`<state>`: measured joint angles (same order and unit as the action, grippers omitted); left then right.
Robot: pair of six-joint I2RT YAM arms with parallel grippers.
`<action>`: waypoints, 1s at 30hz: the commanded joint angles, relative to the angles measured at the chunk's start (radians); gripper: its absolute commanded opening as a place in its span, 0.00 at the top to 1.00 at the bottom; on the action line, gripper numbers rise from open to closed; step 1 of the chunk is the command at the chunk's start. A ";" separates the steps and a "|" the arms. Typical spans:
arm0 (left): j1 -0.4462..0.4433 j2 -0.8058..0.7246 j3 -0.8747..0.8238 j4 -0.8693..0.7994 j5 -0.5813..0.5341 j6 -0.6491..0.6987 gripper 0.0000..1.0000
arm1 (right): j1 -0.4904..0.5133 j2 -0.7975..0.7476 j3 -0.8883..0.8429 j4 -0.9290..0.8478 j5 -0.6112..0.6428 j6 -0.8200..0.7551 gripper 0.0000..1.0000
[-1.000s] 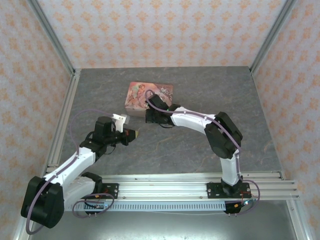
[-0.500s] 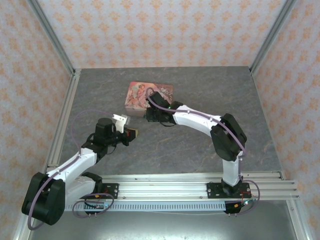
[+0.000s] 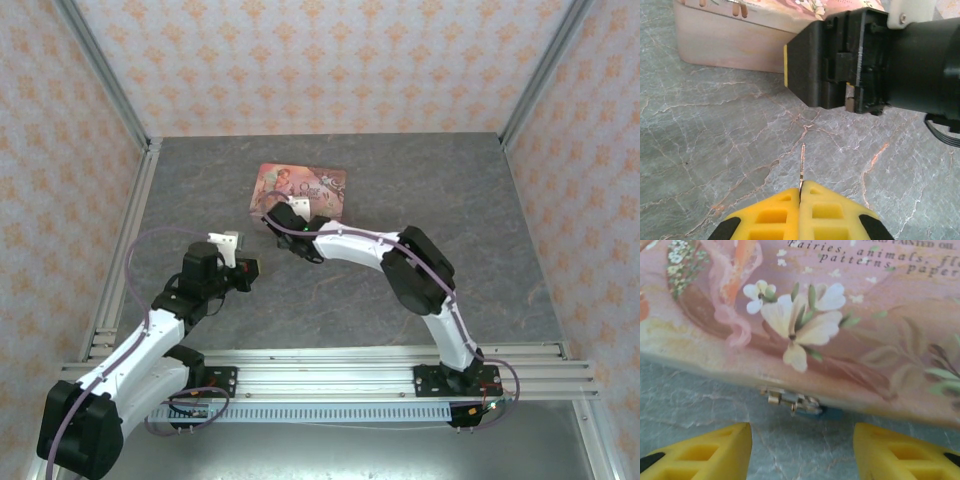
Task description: Unlock the padlock with the key
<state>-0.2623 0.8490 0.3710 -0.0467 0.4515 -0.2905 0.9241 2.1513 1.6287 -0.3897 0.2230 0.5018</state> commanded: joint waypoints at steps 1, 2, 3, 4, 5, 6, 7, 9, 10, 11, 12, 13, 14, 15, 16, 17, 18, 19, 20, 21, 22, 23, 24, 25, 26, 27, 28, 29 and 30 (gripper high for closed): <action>-0.009 0.000 -0.009 -0.015 -0.029 -0.018 1.00 | 0.003 0.034 0.068 -0.035 0.096 0.016 0.44; -0.008 0.004 -0.009 -0.011 -0.024 -0.018 1.00 | 0.002 0.044 0.077 -0.037 0.101 0.016 0.44; -0.008 0.006 -0.009 -0.005 -0.020 -0.015 1.00 | 0.003 0.057 0.089 -0.038 0.103 0.017 0.44; -0.008 0.008 -0.009 0.001 -0.016 -0.013 1.00 | 0.003 0.068 0.101 -0.044 0.106 0.020 0.44; -0.008 0.011 -0.008 0.003 -0.014 -0.011 1.00 | 0.004 0.081 0.117 -0.052 0.112 0.024 0.44; -0.009 0.014 -0.006 0.005 -0.015 -0.008 1.00 | 0.003 0.094 0.134 -0.062 0.114 0.030 0.44; -0.009 0.016 -0.004 0.003 -0.014 -0.005 1.00 | 0.003 0.104 0.147 -0.069 0.117 0.036 0.44; -0.008 0.019 0.002 -0.002 -0.010 0.004 1.00 | 0.004 0.124 0.167 -0.077 0.123 0.047 0.44; -0.008 0.018 0.003 -0.005 -0.009 0.006 1.00 | 0.003 0.130 0.172 -0.077 0.122 0.050 0.44; -0.008 0.018 0.005 -0.009 -0.007 0.011 1.00 | 0.003 0.137 0.176 -0.077 0.124 0.055 0.44; -0.008 0.016 0.006 -0.013 -0.007 0.014 1.00 | 0.004 0.142 0.181 -0.075 0.127 0.056 0.44; -0.008 0.015 0.005 -0.014 -0.005 0.017 1.00 | 0.003 0.147 0.184 -0.075 0.129 0.058 0.45; -0.008 0.012 0.005 -0.016 -0.005 0.017 1.00 | 0.004 0.152 0.189 -0.075 0.134 0.060 0.45; -0.008 0.010 0.002 -0.016 -0.004 0.019 1.00 | 0.003 0.157 0.192 -0.077 0.137 0.061 0.45; -0.008 0.010 0.001 -0.016 -0.003 0.019 1.00 | 0.003 0.160 0.195 -0.077 0.139 0.063 0.46; -0.008 0.010 0.000 -0.016 -0.002 0.020 1.00 | 0.003 0.165 0.198 -0.078 0.142 0.066 0.46; -0.008 0.010 -0.003 -0.015 -0.001 0.021 1.00 | 0.002 0.169 0.201 -0.080 0.146 0.070 0.46; -0.008 0.009 -0.004 -0.015 0.000 0.021 1.00 | 0.003 0.172 0.204 -0.080 0.149 0.072 0.47; -0.008 0.009 -0.006 -0.015 0.000 0.022 1.00 | 0.002 0.175 0.205 -0.081 0.152 0.075 0.47; -0.008 0.009 -0.007 -0.013 0.001 0.022 1.00 | 0.002 0.178 0.210 -0.081 0.156 0.077 0.47; -0.009 0.007 -0.009 -0.013 0.001 0.022 1.00 | 0.001 0.181 0.210 -0.082 0.157 0.078 0.47; -0.008 0.007 -0.010 -0.014 0.003 0.022 1.00 | 0.002 0.183 0.215 -0.081 0.159 0.078 0.48; -0.008 0.006 -0.012 -0.014 0.001 0.022 1.00 | 0.001 0.185 0.219 -0.081 0.160 0.080 0.48; -0.008 0.004 -0.014 -0.013 0.001 0.023 1.00 | 0.001 0.189 0.222 -0.082 0.161 0.080 0.49; -0.008 0.002 -0.015 -0.015 0.002 0.024 1.00 | -0.003 0.192 0.225 -0.084 0.159 0.082 0.50; -0.008 0.000 -0.015 -0.016 0.003 0.024 1.00 | -0.004 0.197 0.228 -0.086 0.158 0.085 0.50; -0.008 -0.002 -0.017 -0.017 0.002 0.024 1.00 | -0.005 0.200 0.232 -0.089 0.154 0.087 0.50; -0.008 -0.004 -0.018 -0.016 0.002 0.025 1.00 | -0.008 0.201 0.232 -0.086 0.149 0.087 0.50; -0.008 -0.006 -0.019 -0.016 0.003 0.025 1.00 | -0.008 0.204 0.234 -0.084 0.148 0.086 0.50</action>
<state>-0.2623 0.8619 0.3653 -0.0582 0.4553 -0.2867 0.9234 2.3333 1.8332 -0.4526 0.3408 0.5735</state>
